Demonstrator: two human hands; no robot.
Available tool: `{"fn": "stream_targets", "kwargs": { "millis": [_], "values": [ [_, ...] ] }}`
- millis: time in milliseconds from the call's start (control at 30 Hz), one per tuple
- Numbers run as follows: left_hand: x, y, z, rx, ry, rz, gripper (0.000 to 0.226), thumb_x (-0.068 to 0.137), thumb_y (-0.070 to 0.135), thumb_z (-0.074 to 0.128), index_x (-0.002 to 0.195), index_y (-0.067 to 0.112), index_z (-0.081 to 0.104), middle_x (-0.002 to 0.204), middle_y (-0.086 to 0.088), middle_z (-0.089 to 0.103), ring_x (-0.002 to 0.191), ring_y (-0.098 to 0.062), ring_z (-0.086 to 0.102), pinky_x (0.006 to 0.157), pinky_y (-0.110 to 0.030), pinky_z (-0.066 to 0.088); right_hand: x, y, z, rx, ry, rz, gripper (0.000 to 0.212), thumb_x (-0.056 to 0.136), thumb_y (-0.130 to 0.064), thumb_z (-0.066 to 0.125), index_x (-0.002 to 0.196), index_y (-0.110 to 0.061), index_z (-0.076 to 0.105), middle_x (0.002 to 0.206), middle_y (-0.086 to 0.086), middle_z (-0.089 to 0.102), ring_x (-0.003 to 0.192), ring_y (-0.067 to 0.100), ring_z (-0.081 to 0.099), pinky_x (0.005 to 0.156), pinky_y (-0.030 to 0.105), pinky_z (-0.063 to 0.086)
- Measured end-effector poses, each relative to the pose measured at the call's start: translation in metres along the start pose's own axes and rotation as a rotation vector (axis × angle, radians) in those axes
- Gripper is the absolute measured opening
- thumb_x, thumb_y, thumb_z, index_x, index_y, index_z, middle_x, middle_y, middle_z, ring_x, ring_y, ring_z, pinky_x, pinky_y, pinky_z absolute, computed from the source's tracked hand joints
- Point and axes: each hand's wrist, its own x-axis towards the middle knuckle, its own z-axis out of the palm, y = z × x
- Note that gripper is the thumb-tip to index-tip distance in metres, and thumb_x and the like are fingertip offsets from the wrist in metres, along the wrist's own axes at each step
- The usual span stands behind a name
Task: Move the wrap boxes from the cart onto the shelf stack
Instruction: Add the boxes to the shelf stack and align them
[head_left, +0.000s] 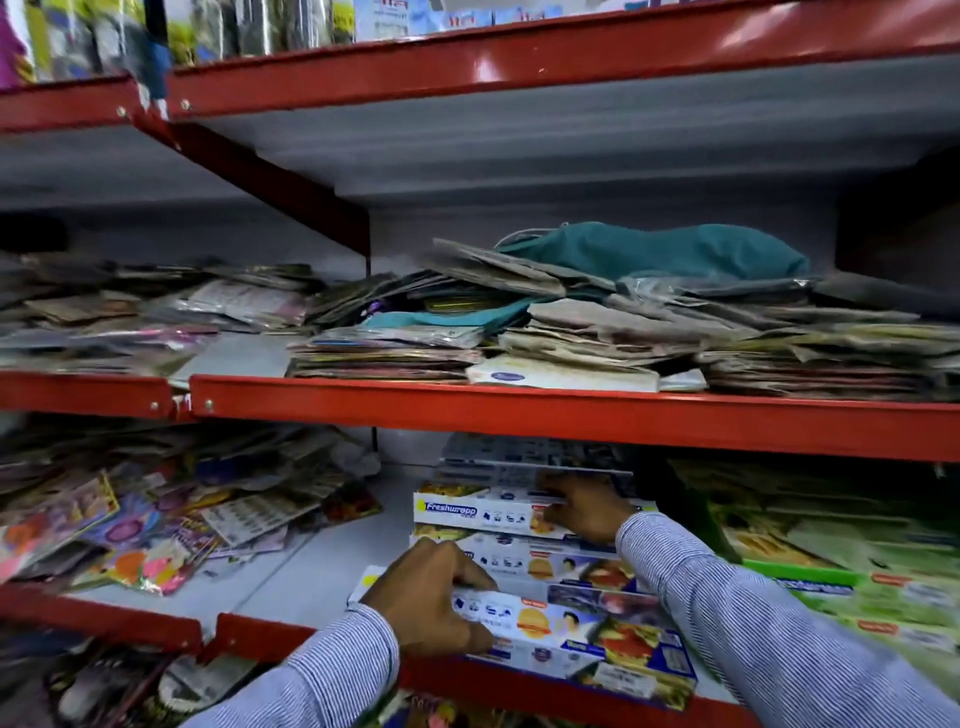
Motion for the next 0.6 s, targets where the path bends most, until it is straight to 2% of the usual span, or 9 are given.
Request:
{"fn": "stream_targets", "kwargs": {
  "millis": [100, 200, 300, 333, 400, 467, 600],
  "values": [
    [0.011, -0.008, 0.002, -0.012, 0.004, 0.004, 0.053, 0.058, 0.050, 0.074, 0.108, 0.033, 0.074, 0.114, 0.017, 0.072, 0.100, -0.009, 0.065, 0.088, -0.034, 0.058, 0.008, 0.006, 0.007, -0.003, 0.033, -0.027, 0.048, 0.096, -0.024, 0.059, 0.139, -0.007, 0.049, 0.150, 0.012, 0.046, 0.135, 0.027, 0.045, 0.110, 0.031, 0.034],
    [0.023, -0.010, 0.000, -0.025, -0.001, -0.015, 0.053, 0.060, 0.045, 0.077, 0.111, 0.029, 0.074, 0.119, 0.014, 0.070, 0.106, -0.009, 0.064, 0.090, -0.035, 0.058, 0.014, 0.013, 0.009, -0.039, 0.137, -0.031, 0.044, 0.090, -0.030, 0.066, 0.130, -0.014, 0.061, 0.138, 0.011, 0.055, 0.126, 0.029, 0.052, 0.104, 0.032, 0.039],
    [0.039, -0.006, -0.007, -0.073, -0.003, -0.002, 0.042, 0.066, 0.032, 0.082, 0.107, 0.029, 0.076, 0.112, 0.018, 0.072, 0.083, 0.005, 0.065, 0.080, -0.025, 0.058, 0.020, 0.020, 0.006, -0.068, 0.151, -0.030, 0.045, 0.084, -0.037, 0.072, 0.126, -0.021, 0.065, 0.133, 0.005, 0.060, 0.121, 0.025, 0.057, 0.099, 0.030, 0.043],
    [0.047, -0.006, -0.009, -0.082, -0.005, -0.002, 0.041, 0.067, 0.031, 0.083, 0.108, 0.027, 0.076, 0.114, 0.019, 0.070, 0.087, 0.005, 0.064, 0.084, -0.024, 0.057, 0.022, 0.022, 0.002, -0.027, 0.134, -0.014, 0.044, 0.084, -0.034, 0.073, 0.125, -0.020, 0.065, 0.132, 0.005, 0.062, 0.119, 0.023, 0.059, 0.097, 0.027, 0.044],
    [0.061, -0.005, -0.014, -0.102, 0.026, -0.015, 0.044, 0.068, 0.031, 0.084, 0.110, 0.024, 0.075, 0.122, 0.011, 0.070, 0.104, -0.005, 0.066, 0.093, -0.029, 0.056, 0.024, 0.023, -0.007, 0.081, 0.109, 0.017, 0.036, 0.086, -0.023, 0.071, 0.121, -0.015, 0.067, 0.125, 0.008, 0.068, 0.113, 0.024, 0.065, 0.092, 0.027, 0.049],
    [0.076, -0.005, -0.016, -0.129, 0.059, -0.032, 0.042, 0.070, 0.028, 0.085, 0.111, 0.023, 0.075, 0.124, 0.004, 0.070, 0.110, -0.011, 0.066, 0.094, -0.027, 0.054, 0.020, 0.025, -0.015, 0.121, 0.114, -0.004, 0.030, 0.089, -0.020, 0.066, 0.118, -0.014, 0.069, 0.121, 0.008, 0.070, 0.108, 0.022, 0.067, 0.089, 0.027, 0.050],
    [0.099, -0.009, -0.012, -0.159, 0.098, -0.047, 0.039, 0.075, 0.023, 0.082, 0.113, 0.021, 0.074, 0.127, 0.003, 0.068, 0.112, -0.012, 0.064, 0.086, -0.017, 0.045, 0.000, 0.029, -0.029, 0.039, 0.064, -0.069, 0.032, 0.096, -0.036, 0.056, 0.122, -0.021, 0.067, 0.110, -0.006, 0.065, 0.095, 0.013, 0.060, 0.077, 0.026, 0.046]
  ]
}}
